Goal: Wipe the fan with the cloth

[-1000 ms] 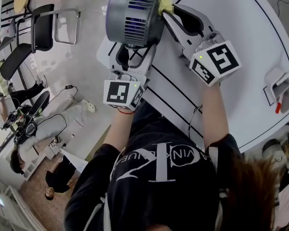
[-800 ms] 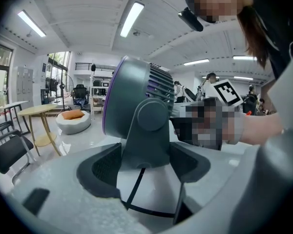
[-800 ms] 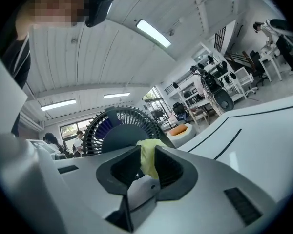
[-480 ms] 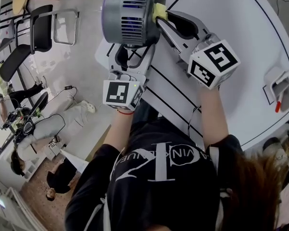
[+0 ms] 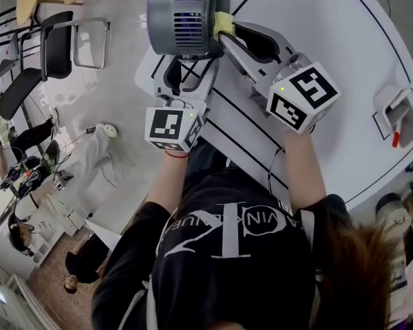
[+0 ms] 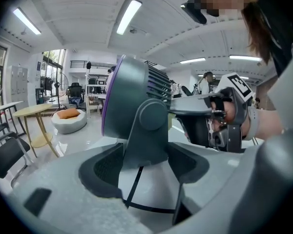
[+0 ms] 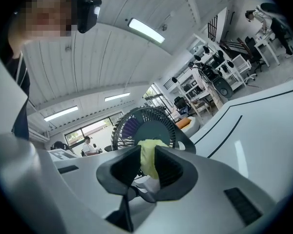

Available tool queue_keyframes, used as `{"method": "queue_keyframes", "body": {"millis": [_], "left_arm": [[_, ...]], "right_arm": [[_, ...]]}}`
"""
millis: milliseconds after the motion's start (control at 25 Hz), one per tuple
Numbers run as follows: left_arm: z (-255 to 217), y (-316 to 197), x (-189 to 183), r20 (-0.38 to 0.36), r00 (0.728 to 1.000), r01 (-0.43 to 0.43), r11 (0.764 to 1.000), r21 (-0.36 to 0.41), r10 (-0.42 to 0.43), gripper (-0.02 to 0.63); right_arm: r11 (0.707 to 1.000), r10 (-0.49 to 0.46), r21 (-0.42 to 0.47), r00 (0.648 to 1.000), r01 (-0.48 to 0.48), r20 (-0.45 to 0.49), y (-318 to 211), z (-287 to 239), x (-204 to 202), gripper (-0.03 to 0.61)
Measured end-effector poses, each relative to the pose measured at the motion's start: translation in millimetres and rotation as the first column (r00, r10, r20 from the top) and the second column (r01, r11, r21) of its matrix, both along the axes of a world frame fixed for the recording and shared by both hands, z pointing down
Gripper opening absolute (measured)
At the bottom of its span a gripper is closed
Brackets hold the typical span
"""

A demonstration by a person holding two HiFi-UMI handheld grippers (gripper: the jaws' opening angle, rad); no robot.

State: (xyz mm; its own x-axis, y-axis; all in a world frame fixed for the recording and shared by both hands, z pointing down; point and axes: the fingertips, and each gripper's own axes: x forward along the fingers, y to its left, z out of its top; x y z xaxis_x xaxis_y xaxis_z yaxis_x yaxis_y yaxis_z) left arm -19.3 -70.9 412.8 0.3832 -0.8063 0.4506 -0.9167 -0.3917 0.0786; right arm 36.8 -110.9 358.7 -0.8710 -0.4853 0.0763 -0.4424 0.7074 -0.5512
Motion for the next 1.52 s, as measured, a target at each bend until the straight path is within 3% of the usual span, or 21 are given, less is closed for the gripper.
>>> {"method": "queue_keyframes", "body": {"millis": [800, 1080, 1200, 1280, 1400, 1520], "left_arm": [[-1, 4, 2, -0.038, 0.998, -0.048, 0.999, -0.003, 0.048, 0.273], [-1, 4, 3, -0.052, 0.997, -0.049, 0.999, 0.003, 0.049, 0.275], [-1, 5, 3, -0.057, 0.997, -0.054, 0.999, -0.003, 0.053, 0.275], [-2, 3, 0, -0.061, 0.997, -0.057, 0.998, -0.003, 0.057, 0.275], [-3, -9, -9, -0.069, 0.996, -0.056, 0.998, 0.000, 0.056, 0.276], [-1, -5, -6, -0.075, 0.995, -0.058, 0.998, 0.002, 0.058, 0.276]], "right_arm": [[0.997, 0.055, 0.049, 0.998, -0.053, -0.031, 29, -37, 4, 0.087], [0.983, 0.099, 0.167, 0.991, -0.082, -0.095, 31, -59, 12, 0.089], [0.945, 0.092, 0.324, 0.982, -0.033, -0.167, 37, -79, 7, 0.089], [0.885, 0.055, 0.459, 0.963, 0.074, -0.263, 48, -90, -12, 0.089], [0.815, 0.008, 0.530, 0.911, 0.233, -0.412, 61, -84, -41, 0.089], [0.771, -0.002, 0.582, 0.915, 0.259, -0.404, 59, -96, -41, 0.089]]}}
